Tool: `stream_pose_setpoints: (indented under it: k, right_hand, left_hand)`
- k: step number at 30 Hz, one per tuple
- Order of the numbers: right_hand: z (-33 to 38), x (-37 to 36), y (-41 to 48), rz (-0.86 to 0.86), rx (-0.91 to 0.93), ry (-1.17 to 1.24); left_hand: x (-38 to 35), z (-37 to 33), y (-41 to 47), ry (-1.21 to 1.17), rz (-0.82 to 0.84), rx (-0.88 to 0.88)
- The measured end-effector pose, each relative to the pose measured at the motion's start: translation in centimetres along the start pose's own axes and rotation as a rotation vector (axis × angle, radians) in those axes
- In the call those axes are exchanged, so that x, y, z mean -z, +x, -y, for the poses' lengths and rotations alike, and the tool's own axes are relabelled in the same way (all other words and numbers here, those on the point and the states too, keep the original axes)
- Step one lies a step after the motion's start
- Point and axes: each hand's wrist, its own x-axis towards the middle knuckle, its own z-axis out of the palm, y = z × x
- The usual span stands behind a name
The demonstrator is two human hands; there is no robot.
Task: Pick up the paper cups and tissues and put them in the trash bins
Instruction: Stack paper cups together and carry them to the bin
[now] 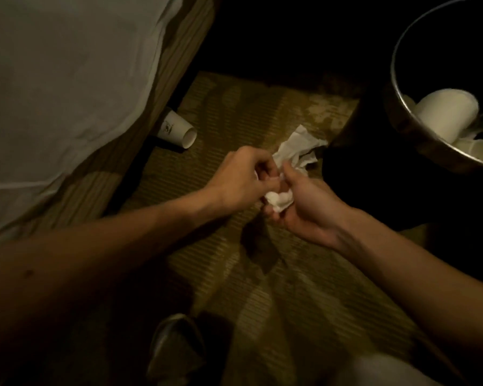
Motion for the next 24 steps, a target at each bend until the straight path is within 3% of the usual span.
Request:
stream_pose_setpoints:
  k: [2,6,9,14,17,19,21,24]
  right_hand:
    - [-1.6,0.9,0.3,-0.141,0.024,-0.15]
    - [-3.3,2.7,0.0,-0.269,0.042,-0.157]
    - [-2.5,3.4,0.3,-0.37,0.088,-0.142]
    - [-2.2,4.1,-1.2,-0.524,0.092,-0.077]
    - [-2.9,4.3,-3.6,-0.525,0.066,-0.094]
    - [-3.5,4.7,-4.9,-0.533,0.045,-0.139]
    - [-4.3,5.1,-5.2,-0.537,0.038,-0.141]
    - [-4.4,4.7,-3.3,-0.567,0.039,-0.053]
  left_hand:
    - [-2.1,1.7,-0.4,-0.071,0.014,0.029]
    - [-4.4,3.7,0.1,-0.178,0.053,0.004]
    - [-5.1,4.4,1.4,-0.065,0.053,-0.135]
    - [-5.3,7.1,3.8,0.218,0.08,-0.12]
    - [-6.7,8.2,4.3,0.359,0.164,-0.105]
    - [-7.4,8.6,4.1,0.389,0.125,-0.149]
    - [-8.0,9.2,3.9,0.318,0.039,-0.252]
    - [-6.9,9.5,3.5,0.129,0.029,-0.122]
